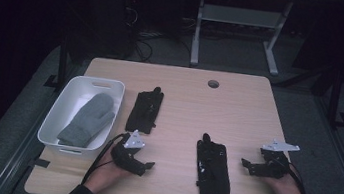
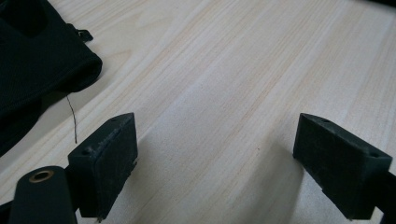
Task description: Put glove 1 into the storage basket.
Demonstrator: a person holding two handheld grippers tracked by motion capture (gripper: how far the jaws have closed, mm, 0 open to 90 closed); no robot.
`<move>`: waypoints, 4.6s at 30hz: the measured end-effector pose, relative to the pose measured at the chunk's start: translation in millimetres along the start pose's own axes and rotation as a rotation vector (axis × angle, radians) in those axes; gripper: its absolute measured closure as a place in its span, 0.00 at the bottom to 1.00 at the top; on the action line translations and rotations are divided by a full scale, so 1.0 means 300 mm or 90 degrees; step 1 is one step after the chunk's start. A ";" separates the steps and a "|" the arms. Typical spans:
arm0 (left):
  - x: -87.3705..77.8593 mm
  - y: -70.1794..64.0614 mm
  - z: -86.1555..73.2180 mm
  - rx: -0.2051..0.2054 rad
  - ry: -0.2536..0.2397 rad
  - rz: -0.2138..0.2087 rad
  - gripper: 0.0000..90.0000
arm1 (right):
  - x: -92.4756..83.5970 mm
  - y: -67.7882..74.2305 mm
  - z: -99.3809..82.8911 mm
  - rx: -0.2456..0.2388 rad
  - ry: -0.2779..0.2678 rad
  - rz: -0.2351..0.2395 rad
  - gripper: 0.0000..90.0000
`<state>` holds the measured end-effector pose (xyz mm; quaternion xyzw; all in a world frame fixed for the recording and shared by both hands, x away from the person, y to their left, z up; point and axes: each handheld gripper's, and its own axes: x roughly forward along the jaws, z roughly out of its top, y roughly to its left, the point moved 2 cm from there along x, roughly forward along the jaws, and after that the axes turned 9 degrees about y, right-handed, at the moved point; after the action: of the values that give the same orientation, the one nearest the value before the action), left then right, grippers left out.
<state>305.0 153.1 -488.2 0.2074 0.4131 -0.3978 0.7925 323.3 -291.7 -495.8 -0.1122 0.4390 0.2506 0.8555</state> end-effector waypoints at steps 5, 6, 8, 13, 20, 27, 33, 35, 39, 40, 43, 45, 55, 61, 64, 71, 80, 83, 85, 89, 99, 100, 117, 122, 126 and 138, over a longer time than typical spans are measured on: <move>-0.007 -0.003 0.028 -0.018 0.001 -0.007 0.19 | 0.003 -0.002 -0.003 0.000 -0.008 0.000 0.11; -0.010 -0.001 0.037 -0.014 0.000 -0.006 0.21 | 0.003 -0.001 -0.003 0.001 -0.008 -0.001 0.11; -0.016 0.005 0.064 -0.023 -0.014 -0.008 0.27 | 0.003 -0.001 -0.003 0.002 -0.008 -0.001 0.11; -0.024 0.028 0.112 -0.043 -0.021 -0.002 0.48 | 0.003 0.000 -0.004 0.004 -0.008 -0.002 0.11; -0.023 0.093 0.192 -0.068 -0.033 0.032 0.85 | 0.003 0.001 -0.004 0.006 -0.009 -0.004 0.11; -0.005 0.200 0.276 -0.121 -0.035 0.060 0.99 | 0.003 0.001 -0.004 0.006 -0.009 -0.003 0.11; 0.048 0.282 0.320 -0.159 -0.036 0.092 0.99 | 0.003 0.002 -0.005 0.007 -0.009 -0.004 0.11; 0.072 0.304 0.329 -0.175 -0.036 0.090 0.99 | 0.003 0.002 -0.005 0.007 -0.008 -0.004 0.11; 0.113 0.336 0.346 -0.174 -0.007 0.107 0.99 | 0.003 0.003 -0.004 0.007 -0.008 -0.004 0.11; 0.122 0.342 0.349 -0.173 0.002 0.118 0.99 | 0.003 0.003 -0.004 0.007 -0.008 -0.004 0.11; 0.149 0.364 0.347 -0.179 0.012 0.125 0.99 | 0.003 0.004 -0.004 0.006 -0.008 -0.003 0.11; 0.166 0.372 0.338 -0.177 0.029 0.125 0.99 | 0.003 0.004 -0.004 0.006 -0.008 -0.003 0.11; 0.182 0.327 0.326 -0.166 0.018 0.087 0.99 | 0.003 0.005 -0.004 0.006 -0.008 -0.003 0.11; 0.188 0.238 0.333 -0.144 0.013 0.046 0.99 | 0.003 0.005 -0.003 0.006 -0.008 -0.003 0.11; 0.192 0.187 0.337 -0.132 0.009 0.034 0.99 | 0.003 0.005 -0.003 0.006 -0.008 -0.004 0.11; 0.194 0.078 0.340 -0.087 0.018 -0.004 1.00 | 0.003 0.006 -0.004 0.006 -0.007 -0.003 0.11; 0.192 -0.028 0.338 -0.061 0.022 -0.051 0.99 | 0.004 0.006 -0.003 0.004 -0.007 -0.002 0.11; 0.193 -0.063 0.336 -0.051 0.017 -0.060 0.99 | 0.003 0.006 -0.003 0.004 -0.007 -0.002 0.11; 0.194 -0.076 0.336 -0.043 0.014 -0.062 0.99 | 0.004 0.006 -0.003 0.004 -0.007 -0.002 0.11; 0.170 -0.077 0.357 -0.034 0.006 -0.057 0.99 | 0.004 0.006 -0.003 0.003 -0.007 -0.002 0.11; 0.115 0.057 0.386 -0.057 0.000 -0.022 0.99 | 0.004 0.006 -0.002 0.004 -0.007 -0.001 0.11; 0.116 0.074 0.383 -0.059 0.003 -0.018 0.99 | 0.004 0.006 -0.002 0.004 -0.007 -0.001 0.11; 0.138 0.073 0.301 -0.032 0.077 -0.046 0.99 | 0.004 0.006 -0.002 0.004 -0.007 -0.001 0.11; 0.106 0.040 0.262 -0.017 0.092 -0.067 0.99 | 0.004 0.007 -0.002 0.004 -0.007 -0.001 0.11; 0.088 0.019 0.235 -0.024 0.087 -0.081 0.99 | 0.005 0.008 -0.001 0.004 -0.006 -0.001 0.11; 0.018 -0.007 0.189 -0.044 0.058 -0.078 0.73 | 0.006 0.011 0.001 0.004 -0.006 -0.002 0.12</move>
<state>332.8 112.0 -460.0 0.1722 0.4742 -0.4213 0.7536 322.6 -288.2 -496.9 -0.1090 0.4359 0.2484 0.8581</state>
